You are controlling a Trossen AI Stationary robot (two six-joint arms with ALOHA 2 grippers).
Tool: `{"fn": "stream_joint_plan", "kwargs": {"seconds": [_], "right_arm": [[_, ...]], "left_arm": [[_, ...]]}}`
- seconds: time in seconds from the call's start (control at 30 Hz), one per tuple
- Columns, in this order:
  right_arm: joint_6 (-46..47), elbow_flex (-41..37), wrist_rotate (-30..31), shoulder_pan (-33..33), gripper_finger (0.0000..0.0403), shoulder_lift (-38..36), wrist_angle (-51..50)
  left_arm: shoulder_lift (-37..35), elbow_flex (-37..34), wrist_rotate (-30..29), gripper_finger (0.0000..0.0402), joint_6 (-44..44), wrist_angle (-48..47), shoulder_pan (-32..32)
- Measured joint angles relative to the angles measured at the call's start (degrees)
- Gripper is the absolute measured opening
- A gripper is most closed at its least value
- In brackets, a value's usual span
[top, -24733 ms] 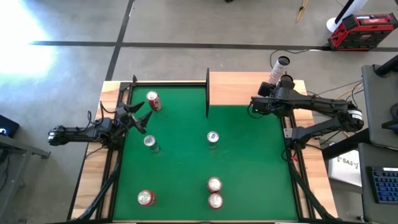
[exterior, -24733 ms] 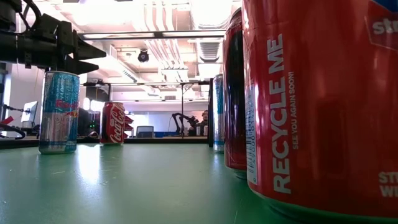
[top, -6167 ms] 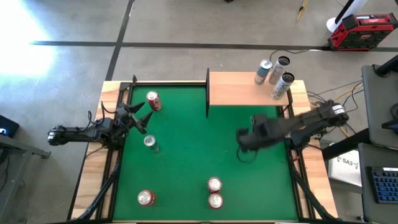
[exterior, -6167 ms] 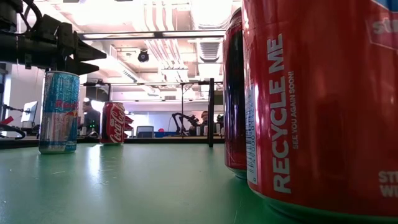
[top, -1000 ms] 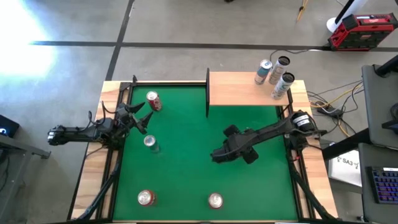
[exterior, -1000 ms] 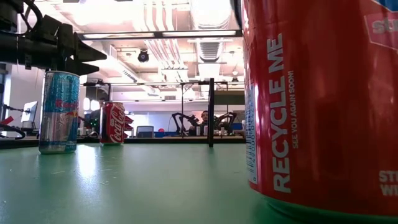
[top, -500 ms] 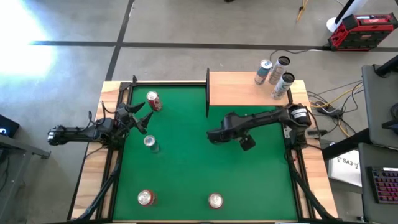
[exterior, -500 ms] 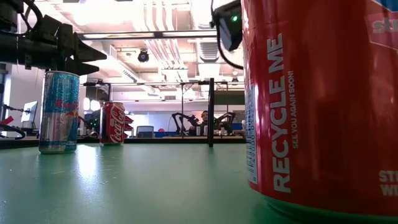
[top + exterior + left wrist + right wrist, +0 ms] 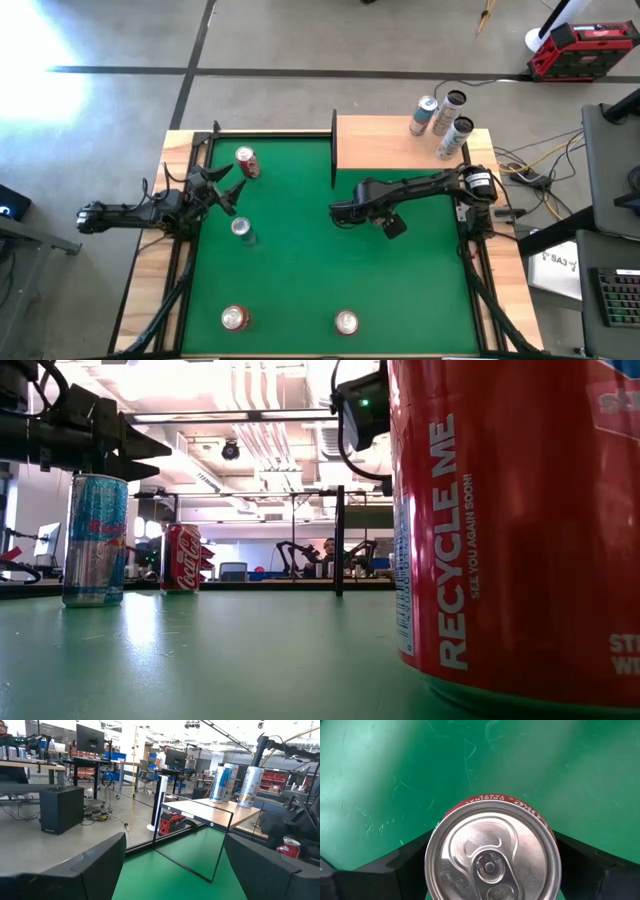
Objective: Place canned beverage on shelf
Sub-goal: Put the bottom red white soda can on the shelf
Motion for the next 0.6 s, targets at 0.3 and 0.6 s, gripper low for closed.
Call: {"fn": "stream_joint_plan", "kwargs": {"seconds": [0.3,0.6], "right_arm": [[-4.0,0.0,0.9,0.0,0.0368,0.0,0.1],[-10.3,0.0,1.2,0.5,0.0399,-1.3,-1.1]], "left_arm": [[0.0,0.0,0.0,0.0324,0.0,0.0,0.0],[0.0,0.0,0.0,0.0324,0.0,0.0,0.0]]}}
